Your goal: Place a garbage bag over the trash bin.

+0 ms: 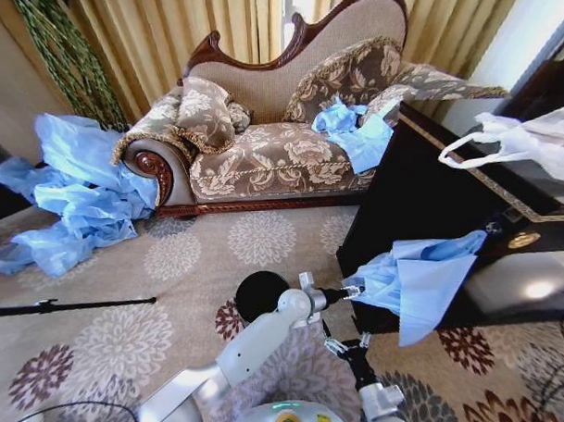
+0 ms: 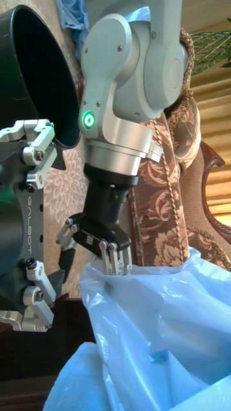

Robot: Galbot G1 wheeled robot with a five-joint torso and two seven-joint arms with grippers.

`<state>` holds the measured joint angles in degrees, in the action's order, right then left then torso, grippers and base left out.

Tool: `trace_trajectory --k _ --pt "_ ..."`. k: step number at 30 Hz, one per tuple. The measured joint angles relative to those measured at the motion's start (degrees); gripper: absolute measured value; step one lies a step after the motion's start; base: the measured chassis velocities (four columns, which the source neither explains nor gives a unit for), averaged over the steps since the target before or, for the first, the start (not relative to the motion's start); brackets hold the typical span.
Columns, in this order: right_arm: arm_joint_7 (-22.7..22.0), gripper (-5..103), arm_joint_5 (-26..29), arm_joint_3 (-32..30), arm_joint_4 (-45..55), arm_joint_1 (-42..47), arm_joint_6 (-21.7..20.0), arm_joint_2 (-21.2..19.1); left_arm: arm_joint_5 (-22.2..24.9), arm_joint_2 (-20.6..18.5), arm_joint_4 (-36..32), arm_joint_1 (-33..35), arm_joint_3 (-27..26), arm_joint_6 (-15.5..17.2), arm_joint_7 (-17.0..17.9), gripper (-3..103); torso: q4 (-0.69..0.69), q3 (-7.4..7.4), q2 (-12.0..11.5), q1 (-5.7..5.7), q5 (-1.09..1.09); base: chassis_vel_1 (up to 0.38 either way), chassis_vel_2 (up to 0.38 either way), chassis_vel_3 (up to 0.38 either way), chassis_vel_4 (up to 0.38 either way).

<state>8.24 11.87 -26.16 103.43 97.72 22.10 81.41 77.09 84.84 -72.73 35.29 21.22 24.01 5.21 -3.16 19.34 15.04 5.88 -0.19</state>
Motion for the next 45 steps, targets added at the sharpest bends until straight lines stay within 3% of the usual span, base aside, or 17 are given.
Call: trace_trajectory --k 2,3,5,8,11,12,13,18,21,27,31,34,37,38,39,43,45 --pt "0.3 100 0.2 -0.4 0.1 0.4 0.1 0.0 -0.3 0.6 0.3 -0.1 -0.1 -0.1 0.0 75 -0.01 0.00 0.0 0.00 0.00 0.000 0.000 0.000 0.000" --pt "0.4 100 0.2 -0.6 0.1 0.6 0.2 0.0 -0.4 0.8 0.3 -0.1 -0.2 -0.2 0.0 64 -0.01 0.00 0.0 0.00 -0.01 0.000 0.000 0.000 0.000" --pt "0.4 100 0.3 -0.7 0.2 0.7 0.2 0.0 -0.4 0.8 0.2 -0.1 -0.3 -0.2 0.1 64 -0.01 0.00 0.0 0.00 -0.01 0.000 0.000 0.000 0.000" --pt "0.5 100 0.3 -0.8 0.5 0.8 0.3 0.0 -0.9 0.5 -0.3 0.1 -0.3 -0.4 0.6 47 -0.01 0.00 0.0 0.00 -0.01 0.000 0.000 0.000 0.000" --pt "0.5 100 0.3 -0.8 0.7 0.8 0.3 0.0 -1.2 0.3 -0.7 0.2 -0.3 -0.4 1.3 42 0.00 0.00 0.0 0.00 -0.01 0.000 0.000 0.000 0.000" --pt "0.5 100 0.4 -0.7 0.9 0.7 0.3 -0.1 -1.4 -0.3 -1.5 0.6 -0.3 -0.4 2.1 31 -0.01 0.00 0.0 0.00 -0.01 0.000 0.000 0.000 0.000" --pt "0.5 100 0.4 -0.7 0.9 0.7 0.3 -0.1 -1.4 -0.3 -1.5 0.6 -0.3 -0.4 2.1 31 -0.01 0.00 0.0 0.00 -0.01 0.000 0.000 0.000 0.000" --pt "0.5 100 0.6 -0.6 1.4 0.8 0.3 -0.2 -1.2 -2.7 -3.7 1.2 -0.3 -0.2 3.4 16 0.00 0.00 0.0 0.00 -0.01 0.000 0.000 0.000 0.000" --pt "0.5 100 1.1 -0.6 2.0 1.1 0.4 -0.2 0.3 -6.5 -7.9 1.9 -0.3 0.3 6.1 2 0.00 0.00 0.0 0.00 -0.01 0.000 0.000 0.000 0.000" --pt "0.8 100 1.5 -1.2 2.8 1.9 0.5 -0.3 1.2 -9.5 -12.6 2.9 -1.0 0.7 8.9 0 -0.01 0.00 0.0 0.00 -0.02 0.000 0.000 0.000 0.000" --pt "1.5 100 2.2 -1.9 3.8 3.1 0.8 -0.5 2.1 -13.9 -21.2 4.9 -3.0 2.0 13.9 0 0.00 0.00 0.0 0.00 -0.03 0.000 0.000 0.000 0.000" --pt "2.3 100 2.4 -2.1 4.1 4.1 1.7 -0.5 2.5 -17.3 -26.9 6.5 -5.5 2.7 15.8 0 -0.01 0.00 0.0 0.00 -0.03 0.000 0.000 0.000 0.000" --pt "2.8 100 2.2 -1.4 4.1 5.0 2.5 -0.7 2.7 -19.4 -30.0 7.9 -7.8 2.9 16.3 0 -0.01 0.00 0.0 0.00 -0.04 0.000 0.000 0.000 0.000" --pt "3.9 100 1.5 -0.1 4.0 6.5 3.7 -1.0 2.8 -22.7 -33.7 10.0 -11.3 3.2 16.5 0 -0.01 -0.01 0.0 0.00 -0.03 0.000 0.000 0.000 0.000" --pt "3.9 100 1.5 -0.1 4.0 6.5 3.7 -1.0 2.8 -22.7 -33.7 10.0 -11.3 3.2 16.5 0 -0.01 -0.01 0.0 0.00 -0.03 0.000 0.000 0.000 0.000" --pt "5.2 100 -1.6 3.6 3.5 9.5 7.0 -0.5 2.5 -30.6 -40.5 16.4 -19.5 4.1 15.6 0 -0.01 -0.01 0.0 -0.01 -0.03 0.000 0.000 0.000 0.000" --pt "5.4 100 -2.0 4.1 3.5 9.9 7.2 -0.2 2.4 -32.2 -42.1 18.1 -21.3 4.3 15.3 0 -0.02 -0.01 0.0 0.00 -0.02 0.000 0.000 0.000 0.000"
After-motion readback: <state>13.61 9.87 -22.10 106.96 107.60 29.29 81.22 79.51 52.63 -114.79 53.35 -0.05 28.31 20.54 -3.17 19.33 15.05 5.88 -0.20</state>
